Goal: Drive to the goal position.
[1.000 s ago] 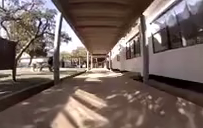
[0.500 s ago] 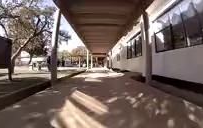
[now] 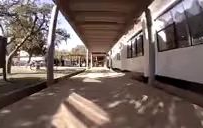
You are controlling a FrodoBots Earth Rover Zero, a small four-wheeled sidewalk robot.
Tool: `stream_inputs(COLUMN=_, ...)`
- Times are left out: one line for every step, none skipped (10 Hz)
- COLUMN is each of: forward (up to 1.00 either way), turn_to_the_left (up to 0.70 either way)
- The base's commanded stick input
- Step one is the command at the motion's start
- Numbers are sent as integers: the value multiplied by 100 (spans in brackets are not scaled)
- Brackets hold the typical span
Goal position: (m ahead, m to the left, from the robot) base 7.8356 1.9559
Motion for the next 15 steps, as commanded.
stream_inputs(forward=50, turn_to_the_left=0)
stream_inputs(forward=50, turn_to_the_left=0)
stream_inputs(forward=50, turn_to_the_left=0)
stream_inputs(forward=50, turn_to_the_left=0)
stream_inputs(forward=50, turn_to_the_left=0)
stream_inputs(forward=50, turn_to_the_left=0)
stream_inputs(forward=50, turn_to_the_left=0)
stream_inputs(forward=50, turn_to_the_left=0)
stream_inputs(forward=50, turn_to_the_left=0)
stream_inputs(forward=50, turn_to_the_left=0)
stream_inputs(forward=50, turn_to_the_left=0)
stream_inputs(forward=50, turn_to_the_left=0)
stream_inputs(forward=50, turn_to_the_left=0)
stream_inputs(forward=50, turn_to_the_left=0)
stream_inputs(forward=50, turn_to_the_left=0)
